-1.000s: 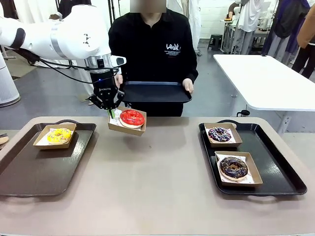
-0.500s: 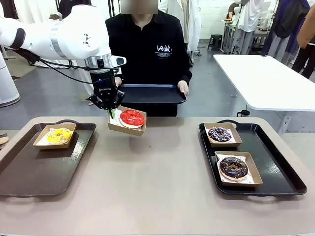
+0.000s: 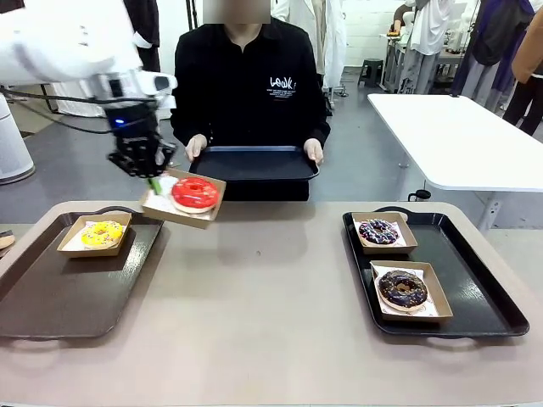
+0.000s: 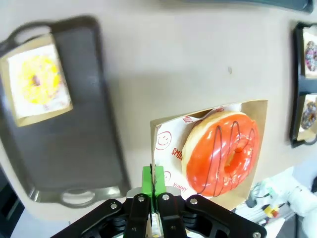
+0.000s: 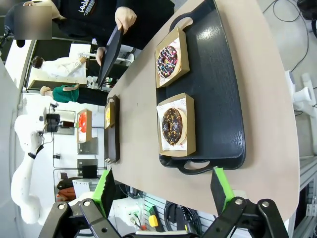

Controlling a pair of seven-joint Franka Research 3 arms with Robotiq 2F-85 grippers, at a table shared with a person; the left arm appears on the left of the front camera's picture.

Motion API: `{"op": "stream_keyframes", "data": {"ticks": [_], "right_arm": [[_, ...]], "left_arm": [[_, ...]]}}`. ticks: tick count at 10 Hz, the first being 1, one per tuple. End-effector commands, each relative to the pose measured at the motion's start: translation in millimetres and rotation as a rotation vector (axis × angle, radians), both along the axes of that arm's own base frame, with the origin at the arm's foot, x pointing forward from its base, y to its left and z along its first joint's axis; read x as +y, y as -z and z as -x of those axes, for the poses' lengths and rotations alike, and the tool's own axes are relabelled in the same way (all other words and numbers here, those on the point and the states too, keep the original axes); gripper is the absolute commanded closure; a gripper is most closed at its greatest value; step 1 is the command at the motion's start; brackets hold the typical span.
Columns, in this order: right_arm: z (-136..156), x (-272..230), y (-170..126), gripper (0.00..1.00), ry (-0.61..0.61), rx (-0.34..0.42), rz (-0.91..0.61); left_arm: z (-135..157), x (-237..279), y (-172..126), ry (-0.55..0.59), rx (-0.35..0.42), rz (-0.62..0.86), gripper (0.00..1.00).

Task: Individually package the donuts and arrange them on the tray.
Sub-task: Place the picked Paper togo box on the Handle tray.

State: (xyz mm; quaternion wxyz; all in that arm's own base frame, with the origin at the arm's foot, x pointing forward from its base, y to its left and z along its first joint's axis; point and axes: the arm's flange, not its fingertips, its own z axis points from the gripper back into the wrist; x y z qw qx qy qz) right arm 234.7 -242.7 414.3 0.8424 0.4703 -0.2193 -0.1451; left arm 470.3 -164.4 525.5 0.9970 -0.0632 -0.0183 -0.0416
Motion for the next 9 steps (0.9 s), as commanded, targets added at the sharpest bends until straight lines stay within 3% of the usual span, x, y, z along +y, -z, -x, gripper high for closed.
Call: {"op": "stream_keyframes", "data": {"ticks": [1,5,9], "right_arm": [[1.8,0.7,-2.8,0.0,0.001,0.0,-0.012],[1.8,0.7,-2.8,0.0,0.001,0.0,-0.012],[1.8,0.7,-2.8,0.0,0.001,0.0,-0.012]], "left_arm": [[32.4,52.3,7.4,-0.004,-0.036,0.004,0.99],[59.9,120.0,53.6,-0.022,-0.026,-0.074,0.99],[57.0,164.1,97.0,-0.033,-0.025,-0.116,0.99]]}}
